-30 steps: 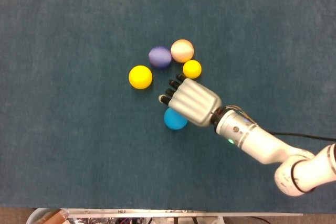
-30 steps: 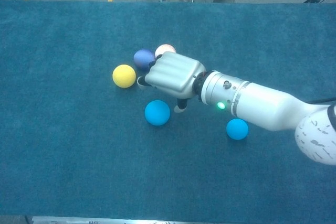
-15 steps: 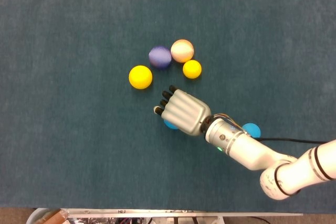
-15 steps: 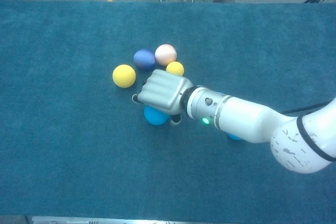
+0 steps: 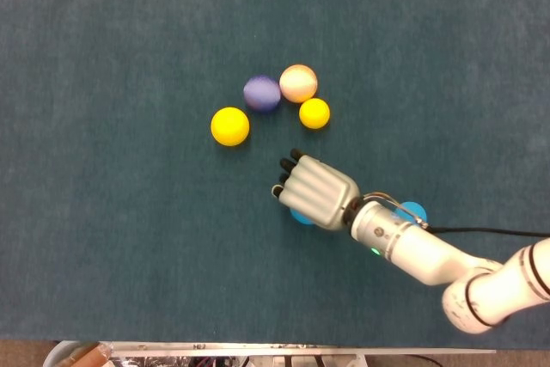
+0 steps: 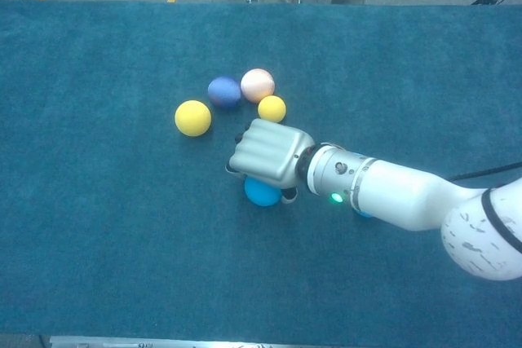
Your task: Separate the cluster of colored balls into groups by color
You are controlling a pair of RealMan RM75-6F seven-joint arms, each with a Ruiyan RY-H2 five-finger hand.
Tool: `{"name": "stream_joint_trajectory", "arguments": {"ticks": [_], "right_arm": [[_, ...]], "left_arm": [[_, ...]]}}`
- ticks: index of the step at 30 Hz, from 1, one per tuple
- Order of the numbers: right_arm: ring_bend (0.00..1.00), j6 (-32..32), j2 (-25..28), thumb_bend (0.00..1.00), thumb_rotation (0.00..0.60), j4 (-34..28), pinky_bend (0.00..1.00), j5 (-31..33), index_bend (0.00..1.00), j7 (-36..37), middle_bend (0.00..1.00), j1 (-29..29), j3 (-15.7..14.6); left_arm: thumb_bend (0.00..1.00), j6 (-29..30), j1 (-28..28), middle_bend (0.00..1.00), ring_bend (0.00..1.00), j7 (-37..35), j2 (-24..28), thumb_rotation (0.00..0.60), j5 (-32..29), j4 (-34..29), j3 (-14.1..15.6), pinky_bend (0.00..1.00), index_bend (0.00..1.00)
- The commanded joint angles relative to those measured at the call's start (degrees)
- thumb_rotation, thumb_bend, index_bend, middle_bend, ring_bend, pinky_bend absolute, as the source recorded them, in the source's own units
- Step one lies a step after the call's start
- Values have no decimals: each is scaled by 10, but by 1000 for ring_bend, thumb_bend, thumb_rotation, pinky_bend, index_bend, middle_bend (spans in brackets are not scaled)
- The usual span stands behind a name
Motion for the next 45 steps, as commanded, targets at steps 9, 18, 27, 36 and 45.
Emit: {"name": "stream_joint_trajectory", "arguments": {"ticks": [9, 18, 27, 36, 45], "right_arm": [[235, 22, 87, 51, 600, -89, 260, -71, 391, 29, 452, -39, -61], [236, 27, 126, 52, 600, -124, 260, -111, 391, 33, 452, -63, -94], [237, 45, 166, 51, 600, -159, 260, -164, 391, 59, 452, -89, -91], [237, 63, 189, 51, 600, -155, 260, -163, 391, 111, 452, -102, -27], [237, 65, 176, 52, 600, -93, 260, -76, 391, 90, 452, -94, 32]], "left_arm": [[337, -5, -4, 267, 237, 4, -3, 600, 4, -1, 0, 204, 275], [337, -7, -6, 267, 237, 11, -3, 600, 7, -6, 1, 204, 275], [337, -9, -8, 267, 237, 9, -2, 600, 8, -7, 1, 204, 275], [337, -4, -7, 268, 237, 8, 2, 600, 9, -6, 0, 204, 274], [336, -5, -6, 268, 237, 7, 1, 600, 10, -5, 2, 204, 275]]}}
